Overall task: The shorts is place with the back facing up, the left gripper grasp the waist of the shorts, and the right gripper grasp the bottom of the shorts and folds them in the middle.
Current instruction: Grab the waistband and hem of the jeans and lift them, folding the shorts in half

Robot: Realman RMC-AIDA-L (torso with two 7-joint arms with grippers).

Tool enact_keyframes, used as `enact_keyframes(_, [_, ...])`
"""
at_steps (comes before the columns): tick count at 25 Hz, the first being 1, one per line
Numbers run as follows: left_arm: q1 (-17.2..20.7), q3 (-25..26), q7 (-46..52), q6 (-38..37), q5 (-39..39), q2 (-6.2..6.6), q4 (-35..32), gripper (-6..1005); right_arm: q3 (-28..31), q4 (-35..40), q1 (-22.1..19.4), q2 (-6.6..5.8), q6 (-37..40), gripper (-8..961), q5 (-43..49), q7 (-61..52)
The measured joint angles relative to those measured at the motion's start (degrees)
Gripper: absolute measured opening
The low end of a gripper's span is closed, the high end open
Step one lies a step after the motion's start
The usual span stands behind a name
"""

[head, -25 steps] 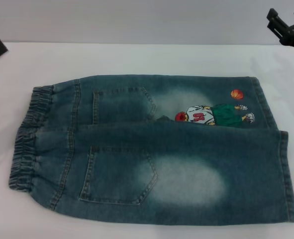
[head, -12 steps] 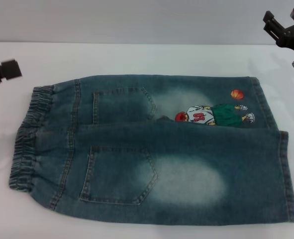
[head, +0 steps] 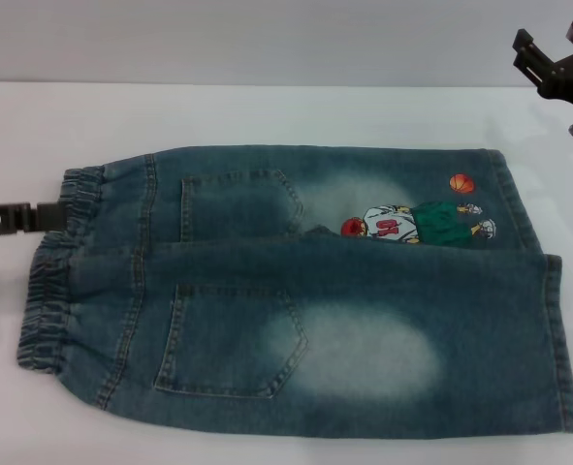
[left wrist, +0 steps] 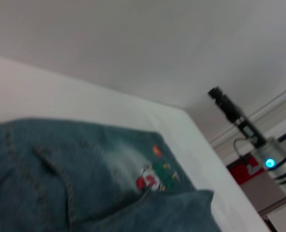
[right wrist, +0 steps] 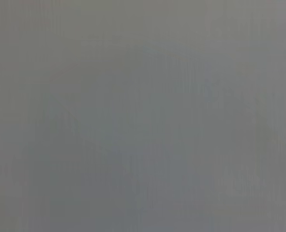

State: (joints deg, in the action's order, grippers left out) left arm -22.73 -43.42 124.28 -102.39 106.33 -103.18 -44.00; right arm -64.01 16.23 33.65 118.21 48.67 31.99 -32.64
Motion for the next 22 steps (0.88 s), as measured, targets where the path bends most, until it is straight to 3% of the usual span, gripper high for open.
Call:
enact_keyframes(11, [1.4, 4.6, 1.2, 0.1, 9.1, -0.15, 1.5, 693, 0.5, 0.0, 0.9, 0.19, -0.8, 735, 0.0, 3.2])
enact_keyframes(22, [1.8, 6.6, 1.4, 2.0, 17.0, -1.29, 2.5, 684, 0.5, -0.3, 1.3, 0.11, -0.8, 735, -0.1, 3.9])
